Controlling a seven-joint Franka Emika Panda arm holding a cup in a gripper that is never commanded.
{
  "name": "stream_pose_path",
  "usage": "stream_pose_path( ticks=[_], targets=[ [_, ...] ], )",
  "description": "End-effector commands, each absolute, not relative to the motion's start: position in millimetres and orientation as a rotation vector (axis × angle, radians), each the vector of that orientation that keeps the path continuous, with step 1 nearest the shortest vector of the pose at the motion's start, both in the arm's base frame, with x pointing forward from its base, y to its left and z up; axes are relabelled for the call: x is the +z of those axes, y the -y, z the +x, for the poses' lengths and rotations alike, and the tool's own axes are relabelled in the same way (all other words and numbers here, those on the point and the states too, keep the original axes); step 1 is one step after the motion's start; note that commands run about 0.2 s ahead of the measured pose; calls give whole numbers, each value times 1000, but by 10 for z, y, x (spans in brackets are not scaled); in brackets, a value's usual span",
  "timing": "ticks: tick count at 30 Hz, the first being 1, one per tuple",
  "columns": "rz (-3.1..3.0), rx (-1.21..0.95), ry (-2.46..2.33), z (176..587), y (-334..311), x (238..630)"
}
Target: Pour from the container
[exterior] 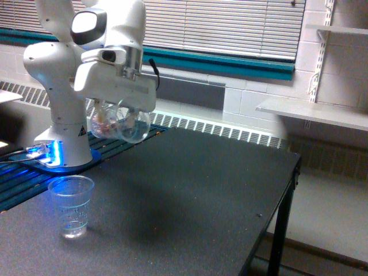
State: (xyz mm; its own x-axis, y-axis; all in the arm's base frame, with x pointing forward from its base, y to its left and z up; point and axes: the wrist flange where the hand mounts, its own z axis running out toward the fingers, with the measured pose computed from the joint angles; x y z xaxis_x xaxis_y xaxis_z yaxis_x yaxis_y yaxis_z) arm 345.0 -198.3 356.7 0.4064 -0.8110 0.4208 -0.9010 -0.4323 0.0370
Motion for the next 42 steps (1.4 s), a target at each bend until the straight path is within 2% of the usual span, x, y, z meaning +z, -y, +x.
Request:
stream_pose_path(
  ticks=[1, 7, 36, 37, 40, 41, 42],
  targets=[
    [2298, 489, 1632, 3321, 2063, 3553],
    [2258, 434, 1656, 3179, 2111, 3502],
    [2090, 231, 1746, 2988, 1988, 3302],
    [2077, 229, 1748, 3042, 1815, 3284],
    [2045, 225, 1770, 2870, 1890, 3198],
    [2029, 228, 1768, 2963, 1492, 3177],
    [2014, 230, 1817, 2960, 1407, 3215]
  ],
)
